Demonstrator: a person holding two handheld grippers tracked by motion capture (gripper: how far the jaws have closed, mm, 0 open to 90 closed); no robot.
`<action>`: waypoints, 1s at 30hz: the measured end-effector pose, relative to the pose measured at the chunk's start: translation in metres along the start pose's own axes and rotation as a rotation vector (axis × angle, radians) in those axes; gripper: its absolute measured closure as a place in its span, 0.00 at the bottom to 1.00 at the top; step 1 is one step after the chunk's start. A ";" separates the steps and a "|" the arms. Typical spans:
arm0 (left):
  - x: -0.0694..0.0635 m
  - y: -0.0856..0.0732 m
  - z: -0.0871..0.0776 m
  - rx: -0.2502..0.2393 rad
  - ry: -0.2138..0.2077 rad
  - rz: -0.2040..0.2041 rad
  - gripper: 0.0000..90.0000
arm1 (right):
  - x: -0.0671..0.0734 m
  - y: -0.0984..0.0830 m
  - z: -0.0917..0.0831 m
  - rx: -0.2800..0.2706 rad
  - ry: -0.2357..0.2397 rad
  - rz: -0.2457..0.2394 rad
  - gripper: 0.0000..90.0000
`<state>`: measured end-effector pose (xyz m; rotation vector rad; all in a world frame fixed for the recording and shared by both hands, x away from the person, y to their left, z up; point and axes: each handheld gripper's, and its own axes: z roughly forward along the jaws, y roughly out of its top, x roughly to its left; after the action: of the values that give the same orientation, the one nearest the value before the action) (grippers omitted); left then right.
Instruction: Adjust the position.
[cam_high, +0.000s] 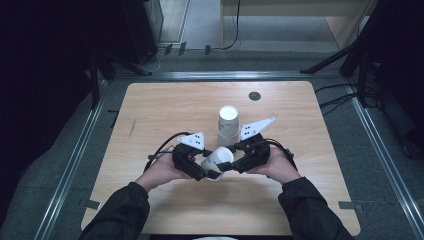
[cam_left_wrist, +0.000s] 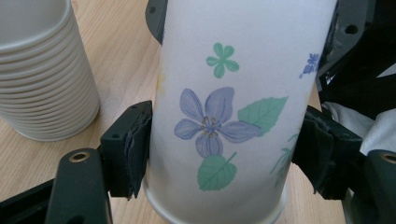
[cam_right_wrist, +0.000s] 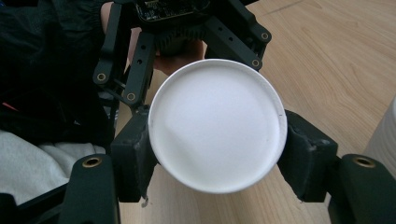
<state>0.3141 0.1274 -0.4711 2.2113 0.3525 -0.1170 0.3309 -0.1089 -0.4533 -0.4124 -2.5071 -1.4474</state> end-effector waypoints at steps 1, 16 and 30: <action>0.001 0.000 0.000 -0.001 -0.004 -0.005 0.30 | 0.000 0.001 0.000 0.004 -0.008 -0.002 0.39; 0.013 0.001 -0.029 0.036 0.031 -0.031 0.31 | -0.002 -0.016 -0.012 0.047 -0.134 0.010 0.30; 0.023 0.019 -0.041 0.214 0.062 0.044 0.31 | 0.000 -0.015 0.000 0.070 -0.158 -0.015 0.31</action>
<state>0.3402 0.1538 -0.4364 2.4366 0.3388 -0.0652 0.3261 -0.1156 -0.4656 -0.5154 -2.6801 -1.3777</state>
